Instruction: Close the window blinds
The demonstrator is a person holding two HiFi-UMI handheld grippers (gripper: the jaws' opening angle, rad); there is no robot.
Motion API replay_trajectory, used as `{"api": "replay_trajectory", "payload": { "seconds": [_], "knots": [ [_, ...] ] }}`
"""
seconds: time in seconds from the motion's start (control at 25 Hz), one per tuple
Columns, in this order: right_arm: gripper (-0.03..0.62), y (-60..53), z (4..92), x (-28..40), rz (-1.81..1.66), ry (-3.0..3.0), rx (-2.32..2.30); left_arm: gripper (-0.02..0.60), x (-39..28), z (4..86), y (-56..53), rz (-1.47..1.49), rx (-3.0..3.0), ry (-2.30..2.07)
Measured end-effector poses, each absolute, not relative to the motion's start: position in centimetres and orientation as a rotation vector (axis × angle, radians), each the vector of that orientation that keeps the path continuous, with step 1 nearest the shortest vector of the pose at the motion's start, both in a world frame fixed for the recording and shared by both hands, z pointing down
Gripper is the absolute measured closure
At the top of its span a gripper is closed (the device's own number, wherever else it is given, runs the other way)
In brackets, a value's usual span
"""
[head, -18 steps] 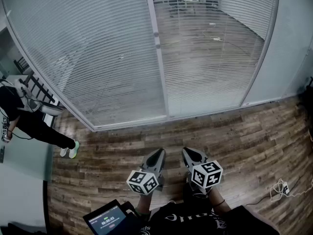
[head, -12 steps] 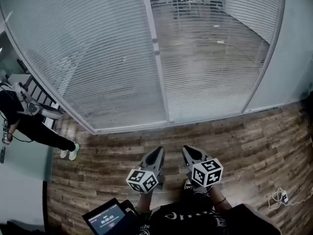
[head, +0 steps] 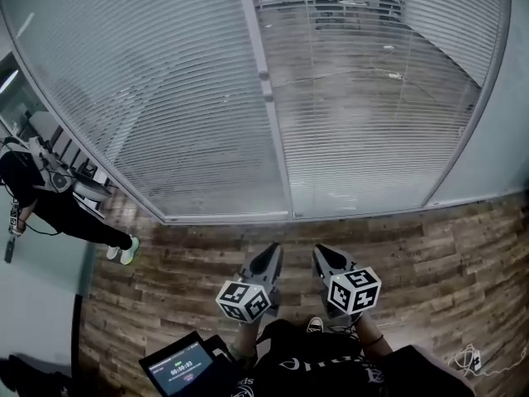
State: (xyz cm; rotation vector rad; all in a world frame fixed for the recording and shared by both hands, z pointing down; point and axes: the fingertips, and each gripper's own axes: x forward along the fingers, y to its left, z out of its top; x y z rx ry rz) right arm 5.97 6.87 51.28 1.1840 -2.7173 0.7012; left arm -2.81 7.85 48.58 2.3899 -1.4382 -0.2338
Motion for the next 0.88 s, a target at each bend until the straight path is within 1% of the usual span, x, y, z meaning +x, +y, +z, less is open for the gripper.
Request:
{"api": "replay_trajectory", "payload": {
  "seconds": [0.36,0.6,0.88],
  "knots": [
    [0.574,3.8,53.6,4.7,0.775,-2.698,1.123,0.577,-4.1,50.2,4.2,-0.186,2.348,-1.473],
    [0.574,-2.3,54.4,3.6,0.780,-2.675,1.161,0.577,-6.6,50.9,-3.4,-0.213,2.323,-1.503],
    [0.574,-10.5,52.2,1.7,0.735,-2.661,1.266,0.577,-9.0,48.3,-13.2,-0.251,2.381,-1.450]
  ]
}}
